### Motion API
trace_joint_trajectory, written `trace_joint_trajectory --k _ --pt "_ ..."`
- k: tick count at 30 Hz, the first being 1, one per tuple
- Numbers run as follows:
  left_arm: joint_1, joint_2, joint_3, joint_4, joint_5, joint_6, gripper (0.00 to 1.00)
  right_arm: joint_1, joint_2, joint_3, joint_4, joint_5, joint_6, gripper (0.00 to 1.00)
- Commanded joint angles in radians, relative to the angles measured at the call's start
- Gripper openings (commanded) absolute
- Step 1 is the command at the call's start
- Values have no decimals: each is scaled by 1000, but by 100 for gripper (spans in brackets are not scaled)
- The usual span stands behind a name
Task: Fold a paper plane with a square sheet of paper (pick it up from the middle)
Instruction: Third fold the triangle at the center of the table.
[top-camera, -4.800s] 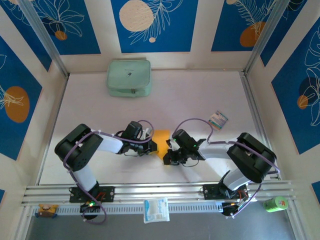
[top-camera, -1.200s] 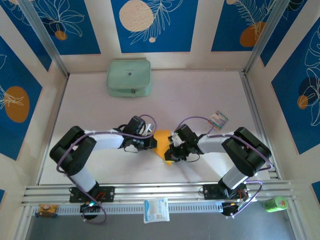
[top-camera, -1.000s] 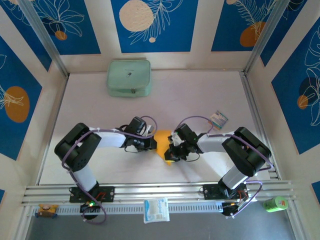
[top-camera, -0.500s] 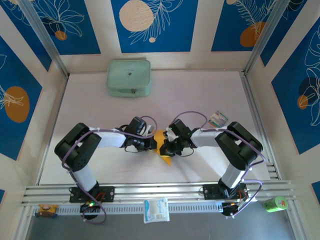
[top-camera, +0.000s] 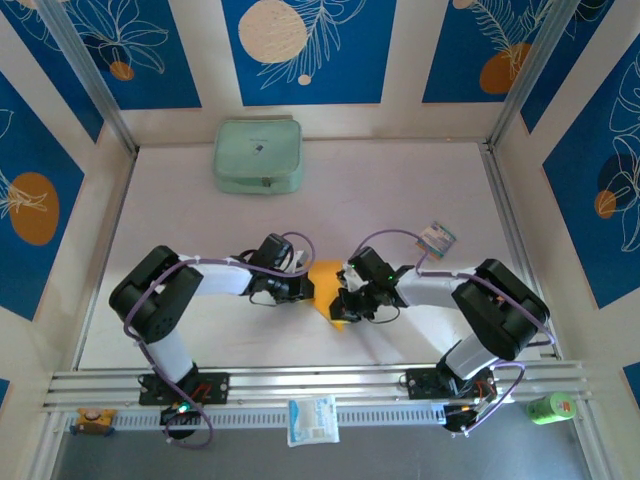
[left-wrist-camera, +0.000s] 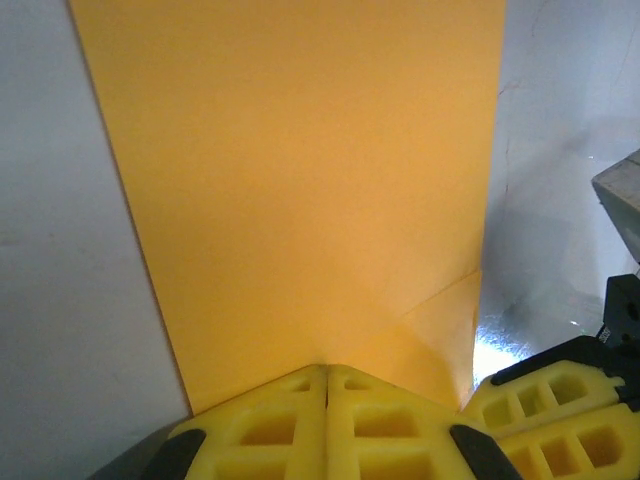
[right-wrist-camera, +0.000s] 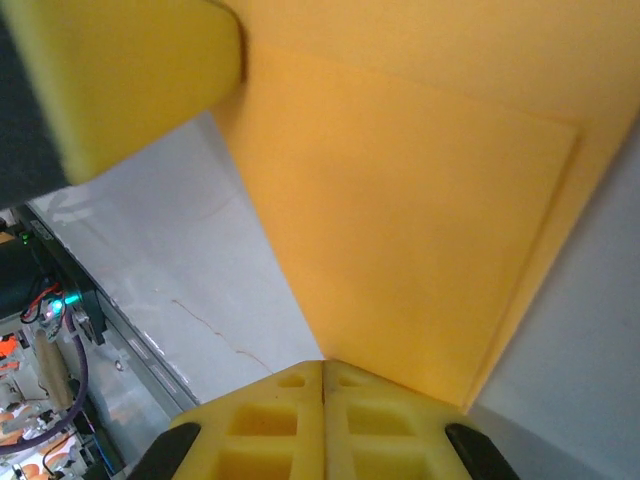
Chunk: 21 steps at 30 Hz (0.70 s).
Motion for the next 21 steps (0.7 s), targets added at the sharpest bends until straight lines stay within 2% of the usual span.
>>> trace_joint_trajectory --k 1,5,8,21 --pt "5 41 -13 -75 -48 15 0 11 32 78 3 -6 9 7" --pt "6 41 -12 -77 -47 12 0 21 134 142 6 -15 0 7" --pt "7 38 -12 -82 -53 16 0 25 151 115 20 -13 3 7" --pt "11 42 -14 -88 -53 22 0 7 -27 -99 13 -12 19 7"
